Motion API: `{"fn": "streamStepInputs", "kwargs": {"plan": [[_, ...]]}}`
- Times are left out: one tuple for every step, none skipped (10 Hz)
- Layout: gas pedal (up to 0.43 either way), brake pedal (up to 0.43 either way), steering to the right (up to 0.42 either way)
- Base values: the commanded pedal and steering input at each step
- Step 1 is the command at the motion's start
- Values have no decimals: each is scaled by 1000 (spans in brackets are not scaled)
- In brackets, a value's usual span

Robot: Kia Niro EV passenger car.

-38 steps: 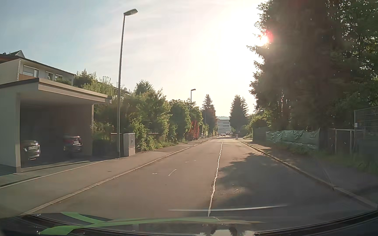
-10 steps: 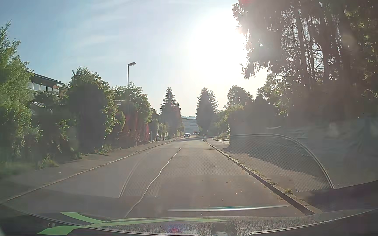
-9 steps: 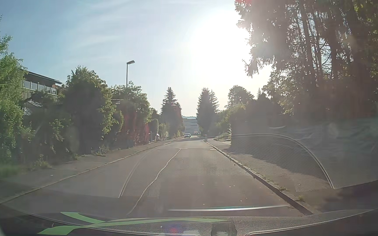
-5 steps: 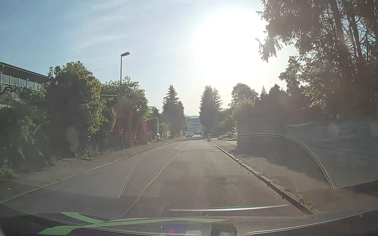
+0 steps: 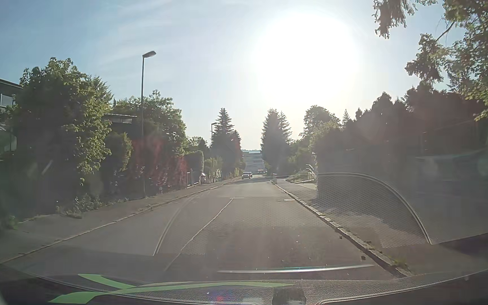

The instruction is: Follow the waypoints while adhering to traffic rules and regulations

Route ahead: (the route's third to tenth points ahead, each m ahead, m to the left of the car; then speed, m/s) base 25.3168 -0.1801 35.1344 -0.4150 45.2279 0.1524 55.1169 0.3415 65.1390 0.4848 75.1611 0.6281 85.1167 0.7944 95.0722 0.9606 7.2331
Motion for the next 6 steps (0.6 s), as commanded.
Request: {"fn": "streamStepInputs", "kwargs": {"plan": [[39, 0, -8], [39, 0, -5], [39, 0, -5], [39, 0, -4], [39, 0, -4], [39, 0, -4]]}}
